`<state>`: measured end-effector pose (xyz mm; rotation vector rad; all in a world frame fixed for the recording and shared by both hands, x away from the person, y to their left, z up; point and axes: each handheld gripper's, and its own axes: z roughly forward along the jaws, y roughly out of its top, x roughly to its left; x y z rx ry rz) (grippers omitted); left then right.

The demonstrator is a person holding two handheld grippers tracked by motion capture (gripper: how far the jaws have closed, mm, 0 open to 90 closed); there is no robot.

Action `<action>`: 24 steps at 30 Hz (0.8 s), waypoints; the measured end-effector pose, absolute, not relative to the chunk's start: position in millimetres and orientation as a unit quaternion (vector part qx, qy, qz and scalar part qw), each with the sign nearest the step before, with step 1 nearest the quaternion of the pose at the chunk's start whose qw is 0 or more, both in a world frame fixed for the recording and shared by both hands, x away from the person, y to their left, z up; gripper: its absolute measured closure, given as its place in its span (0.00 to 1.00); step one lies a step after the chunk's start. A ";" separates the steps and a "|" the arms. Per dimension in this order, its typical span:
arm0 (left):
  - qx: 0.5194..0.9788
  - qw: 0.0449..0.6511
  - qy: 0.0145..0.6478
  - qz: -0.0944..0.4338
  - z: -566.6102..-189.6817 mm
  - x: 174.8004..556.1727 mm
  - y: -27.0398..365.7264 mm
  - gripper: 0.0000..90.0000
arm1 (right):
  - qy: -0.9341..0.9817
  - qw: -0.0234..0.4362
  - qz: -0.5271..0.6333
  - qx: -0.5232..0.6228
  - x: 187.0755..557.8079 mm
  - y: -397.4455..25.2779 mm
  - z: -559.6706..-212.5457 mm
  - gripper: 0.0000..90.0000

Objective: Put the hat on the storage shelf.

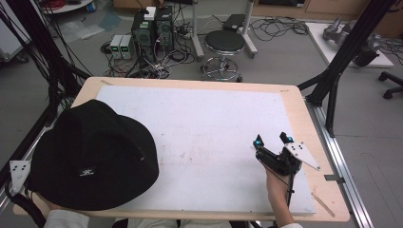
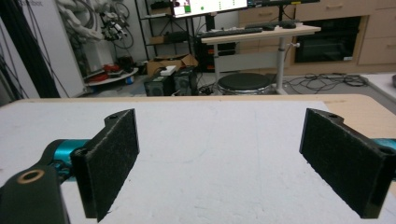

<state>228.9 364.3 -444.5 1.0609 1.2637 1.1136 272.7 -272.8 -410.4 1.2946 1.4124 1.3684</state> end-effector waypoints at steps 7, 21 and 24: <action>0.450 0.543 0.532 0.468 -444.7 229.4 363.9 0.29 | 0.557 0.388 0.523 0.515 277.8 -275.2 -417.8 0.12; 0.450 0.546 0.531 0.466 -444.9 230.5 363.1 0.29 | 0.543 0.383 0.523 0.534 277.3 -282.9 -422.3 0.12; 0.451 0.546 0.531 0.466 -444.9 230.7 362.8 0.29 | 0.540 0.380 0.524 0.538 276.8 -285.0 -422.8 0.12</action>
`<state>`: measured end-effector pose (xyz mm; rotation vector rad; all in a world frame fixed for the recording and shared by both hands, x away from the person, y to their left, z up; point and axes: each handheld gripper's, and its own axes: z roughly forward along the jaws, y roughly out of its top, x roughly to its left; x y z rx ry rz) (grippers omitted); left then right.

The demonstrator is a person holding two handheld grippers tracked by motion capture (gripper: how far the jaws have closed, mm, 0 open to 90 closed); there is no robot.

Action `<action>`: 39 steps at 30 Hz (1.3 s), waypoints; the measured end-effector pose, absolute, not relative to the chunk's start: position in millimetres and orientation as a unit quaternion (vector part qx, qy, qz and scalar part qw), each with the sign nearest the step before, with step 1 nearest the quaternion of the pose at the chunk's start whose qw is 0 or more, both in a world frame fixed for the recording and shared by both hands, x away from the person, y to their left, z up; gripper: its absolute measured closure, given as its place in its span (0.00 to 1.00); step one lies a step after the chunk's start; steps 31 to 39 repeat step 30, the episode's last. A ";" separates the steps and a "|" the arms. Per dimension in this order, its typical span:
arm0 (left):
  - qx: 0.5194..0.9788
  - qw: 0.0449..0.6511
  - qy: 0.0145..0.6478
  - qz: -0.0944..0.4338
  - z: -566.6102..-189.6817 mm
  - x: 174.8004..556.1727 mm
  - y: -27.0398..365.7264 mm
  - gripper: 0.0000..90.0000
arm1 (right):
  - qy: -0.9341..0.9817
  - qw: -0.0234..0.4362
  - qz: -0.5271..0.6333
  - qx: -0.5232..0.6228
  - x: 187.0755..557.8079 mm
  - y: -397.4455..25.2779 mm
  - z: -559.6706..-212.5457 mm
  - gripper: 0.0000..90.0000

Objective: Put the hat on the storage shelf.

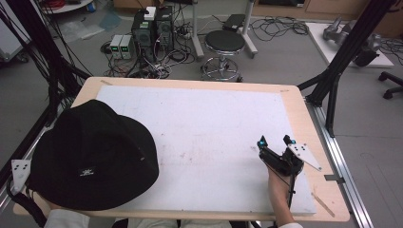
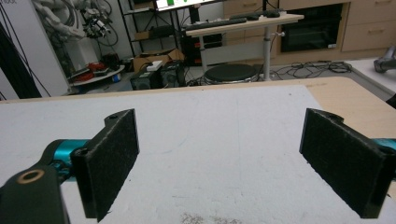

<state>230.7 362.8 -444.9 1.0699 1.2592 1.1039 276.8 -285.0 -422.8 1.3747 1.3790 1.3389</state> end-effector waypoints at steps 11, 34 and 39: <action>0.450 0.548 0.531 0.463 -445.0 231.4 362.3 0.29 | 0.548 0.380 0.519 0.534 277.4 -283.1 -424.4 0.12; 0.451 0.548 0.533 0.460 -445.2 232.3 362.4 0.29 | 0.553 0.373 0.517 0.536 278.4 -283.4 -426.7 0.12; 0.451 0.548 0.533 0.460 -445.2 232.3 362.4 0.29 | 0.553 0.373 0.517 0.536 278.4 -283.4 -426.7 0.12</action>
